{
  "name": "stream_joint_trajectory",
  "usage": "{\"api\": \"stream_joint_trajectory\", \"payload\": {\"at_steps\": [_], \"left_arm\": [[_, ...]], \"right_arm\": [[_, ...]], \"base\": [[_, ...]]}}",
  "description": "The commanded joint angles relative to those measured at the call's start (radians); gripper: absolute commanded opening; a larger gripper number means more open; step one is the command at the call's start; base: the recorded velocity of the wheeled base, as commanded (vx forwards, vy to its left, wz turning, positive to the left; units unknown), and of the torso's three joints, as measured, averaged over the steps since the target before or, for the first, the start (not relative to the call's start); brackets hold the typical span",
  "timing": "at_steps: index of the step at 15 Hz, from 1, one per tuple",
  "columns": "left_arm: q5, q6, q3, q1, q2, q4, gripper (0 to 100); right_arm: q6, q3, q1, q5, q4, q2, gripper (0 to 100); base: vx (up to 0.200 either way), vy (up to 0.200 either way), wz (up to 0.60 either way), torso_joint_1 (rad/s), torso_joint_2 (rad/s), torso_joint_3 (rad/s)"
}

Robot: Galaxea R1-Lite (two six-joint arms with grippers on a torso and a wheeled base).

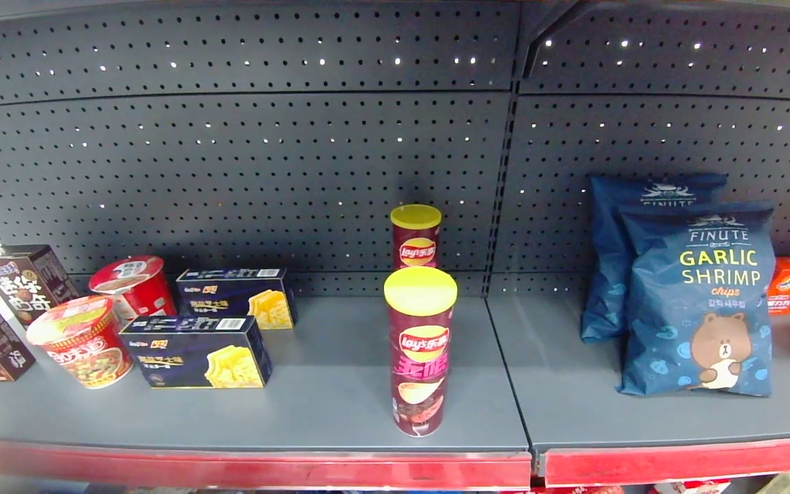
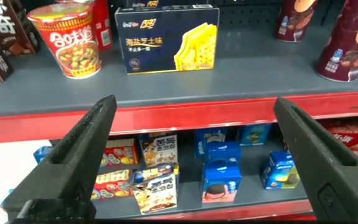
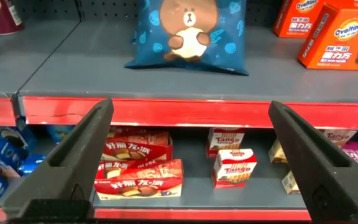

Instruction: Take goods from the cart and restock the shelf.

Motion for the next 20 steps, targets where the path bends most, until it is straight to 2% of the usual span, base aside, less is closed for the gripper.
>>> {"api": "stream_joint_trajectory", "payload": {"at_steps": [1,4,11,20], "left_arm": [[0.000,-0.014,0.000,0.000,0.002,-0.001,100],[-0.001,-0.017,-0.002,0.000,0.004,0.001,100],[-0.017,-0.017,-0.002,-0.010,-0.001,-0.001,100],[-0.009,-0.015,0.000,-0.014,-0.021,-0.001,100]], "right_arm": [[-0.004,0.000,-0.001,0.018,0.000,0.003,100],[-0.011,0.000,-0.001,0.029,0.000,0.003,100],[0.003,0.000,-0.001,0.041,0.000,0.003,100],[0.023,0.000,-0.001,0.027,0.001,0.003,100]], "base": [[0.000,0.000,0.00,0.000,0.00,0.000],[0.000,0.000,0.20,0.001,0.00,0.001],[0.000,0.000,0.00,0.000,0.00,0.000],[0.000,0.000,0.00,0.000,0.00,0.000]]}}
